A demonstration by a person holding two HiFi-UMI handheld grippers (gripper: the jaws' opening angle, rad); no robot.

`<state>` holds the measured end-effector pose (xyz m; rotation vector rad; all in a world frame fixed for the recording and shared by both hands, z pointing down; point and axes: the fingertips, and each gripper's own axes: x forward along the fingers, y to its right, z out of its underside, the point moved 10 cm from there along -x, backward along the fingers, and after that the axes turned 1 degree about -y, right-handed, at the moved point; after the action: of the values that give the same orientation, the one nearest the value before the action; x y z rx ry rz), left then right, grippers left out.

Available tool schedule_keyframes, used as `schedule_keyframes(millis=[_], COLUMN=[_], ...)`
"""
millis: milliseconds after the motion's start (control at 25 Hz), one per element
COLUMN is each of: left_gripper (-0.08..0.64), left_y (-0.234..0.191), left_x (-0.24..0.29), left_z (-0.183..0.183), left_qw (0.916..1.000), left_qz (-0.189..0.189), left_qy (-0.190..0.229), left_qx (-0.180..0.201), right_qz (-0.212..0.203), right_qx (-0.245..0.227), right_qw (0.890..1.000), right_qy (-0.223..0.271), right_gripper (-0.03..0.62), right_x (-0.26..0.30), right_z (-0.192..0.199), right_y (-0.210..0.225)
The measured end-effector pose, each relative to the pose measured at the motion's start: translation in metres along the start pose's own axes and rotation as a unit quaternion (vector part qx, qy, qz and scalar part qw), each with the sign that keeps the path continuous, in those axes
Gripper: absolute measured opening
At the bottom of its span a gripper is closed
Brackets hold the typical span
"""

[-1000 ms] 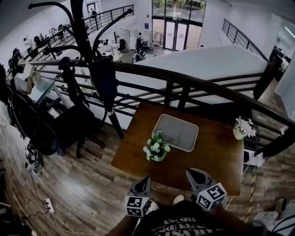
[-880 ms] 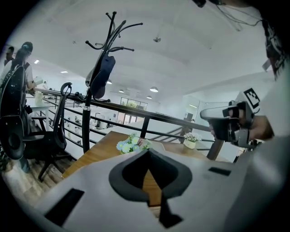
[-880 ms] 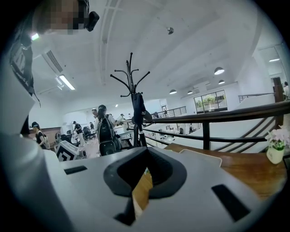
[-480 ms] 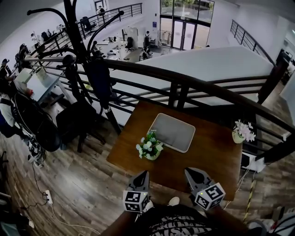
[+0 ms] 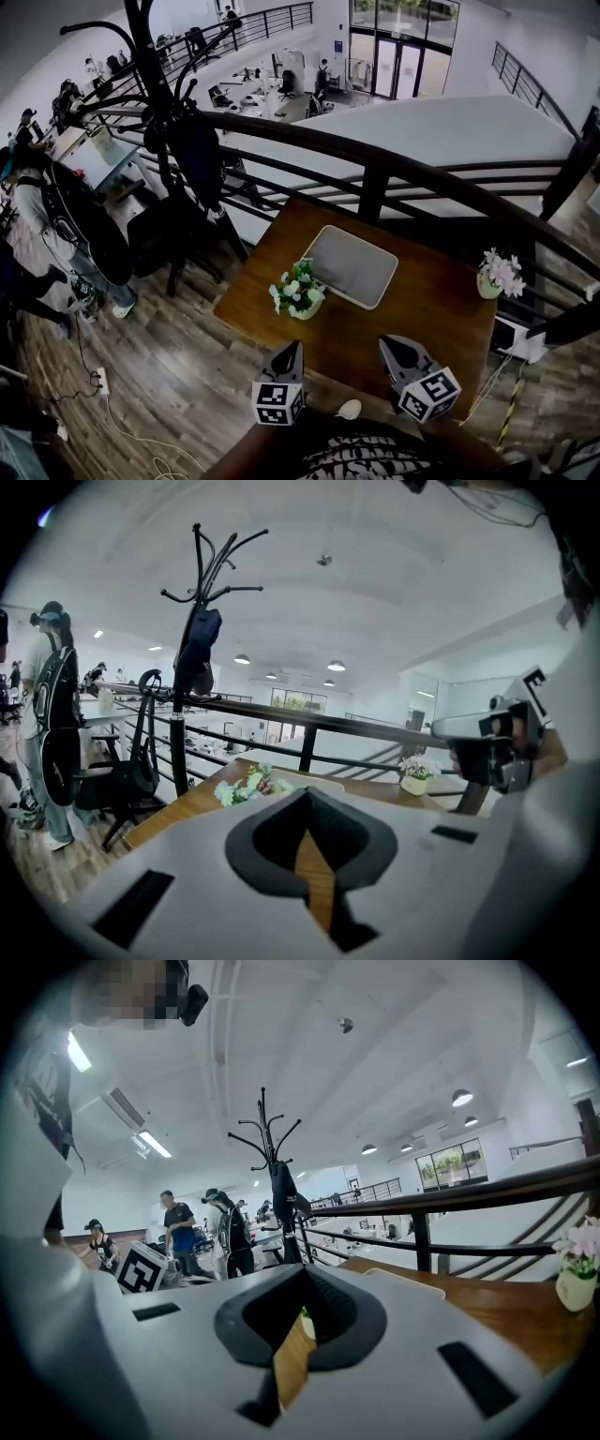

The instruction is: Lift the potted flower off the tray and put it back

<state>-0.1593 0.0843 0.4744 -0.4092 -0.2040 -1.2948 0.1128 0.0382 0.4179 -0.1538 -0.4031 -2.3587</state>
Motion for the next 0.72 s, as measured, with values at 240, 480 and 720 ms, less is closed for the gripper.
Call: schedule_keyframes(millis=[240, 480, 720], left_gripper=[0.009, 0.009, 0.086], left_y=[0.012, 0.001, -0.010], left_x=[0.003, 0.010, 0.038], left_z=[0.010, 0.030, 0.051], left_qw=[0.9998, 0.9992, 0.9992], left_qz=[-0.017, -0.025, -0.010], left_qy=[-0.012, -0.031, -0.038], left_qx=[0.004, 0.009, 0.009], right_qz=[-0.012, -0.013, 0.004], right_qx=[0.003, 0.019, 0.014], right_qw=[1.000, 0.999, 0.999], right_qy=[-0.010, -0.026, -0.048], right_gripper=[-0.008, -0.008, -0.008], right_x=[-0.004, -0.001, 0.006], right_z=[0.005, 0.018, 0.019], right_y=[0.012, 0.015, 0.021])
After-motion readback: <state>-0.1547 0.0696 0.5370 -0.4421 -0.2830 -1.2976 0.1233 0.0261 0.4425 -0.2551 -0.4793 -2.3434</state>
